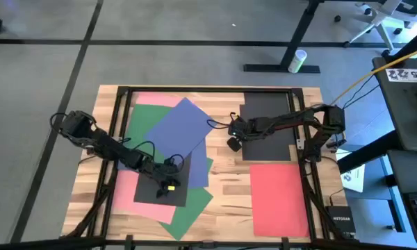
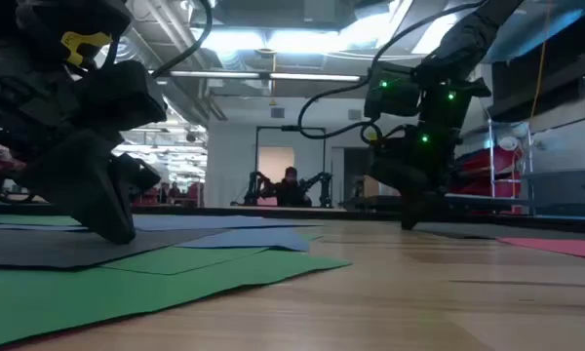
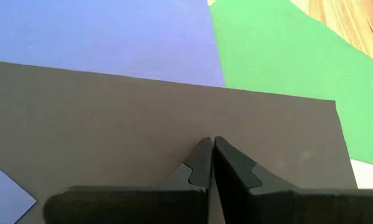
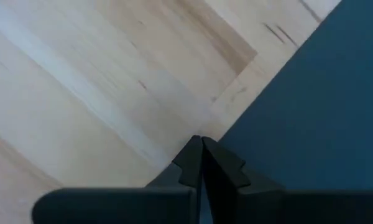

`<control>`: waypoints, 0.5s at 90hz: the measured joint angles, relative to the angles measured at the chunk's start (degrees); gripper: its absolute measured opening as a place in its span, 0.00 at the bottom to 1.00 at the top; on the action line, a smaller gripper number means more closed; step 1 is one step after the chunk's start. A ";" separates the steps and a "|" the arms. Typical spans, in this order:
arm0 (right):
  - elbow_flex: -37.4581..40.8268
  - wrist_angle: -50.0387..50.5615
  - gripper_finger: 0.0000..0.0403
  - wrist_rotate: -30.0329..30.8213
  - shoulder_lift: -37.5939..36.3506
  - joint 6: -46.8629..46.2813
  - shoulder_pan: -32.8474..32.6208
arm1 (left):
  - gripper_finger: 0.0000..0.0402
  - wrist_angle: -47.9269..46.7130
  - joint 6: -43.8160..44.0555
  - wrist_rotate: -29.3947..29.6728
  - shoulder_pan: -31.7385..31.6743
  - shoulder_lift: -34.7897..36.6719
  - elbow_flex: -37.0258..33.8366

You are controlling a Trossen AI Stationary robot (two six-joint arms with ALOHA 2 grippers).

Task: Organize paper
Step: Stack the black paper on top of the other black paper on the table

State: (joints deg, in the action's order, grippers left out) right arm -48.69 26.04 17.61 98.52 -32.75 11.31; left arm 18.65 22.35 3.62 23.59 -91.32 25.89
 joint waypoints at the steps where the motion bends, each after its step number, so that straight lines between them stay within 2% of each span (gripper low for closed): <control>1: -0.10 0.03 0.00 0.16 -0.09 0.12 0.00 | 0.00 -0.01 0.00 0.00 0.00 0.01 0.00; 16: -2.18 0.74 0.00 1.69 -3.38 3.47 0.27 | 0.00 -0.04 0.01 -0.02 0.00 0.02 0.02; 31: -2.54 3.59 0.00 -11.23 -5.06 6.43 -1.57 | 0.00 -0.06 0.02 -0.04 0.00 0.02 0.02; 45: -2.58 7.66 0.00 -19.54 -5.23 6.54 -6.52 | 0.00 -0.06 0.09 -0.02 0.00 0.00 0.02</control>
State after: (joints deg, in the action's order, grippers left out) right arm -51.27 33.71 -1.94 93.29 -26.22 4.79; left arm 18.59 22.44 3.60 23.59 -91.33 25.91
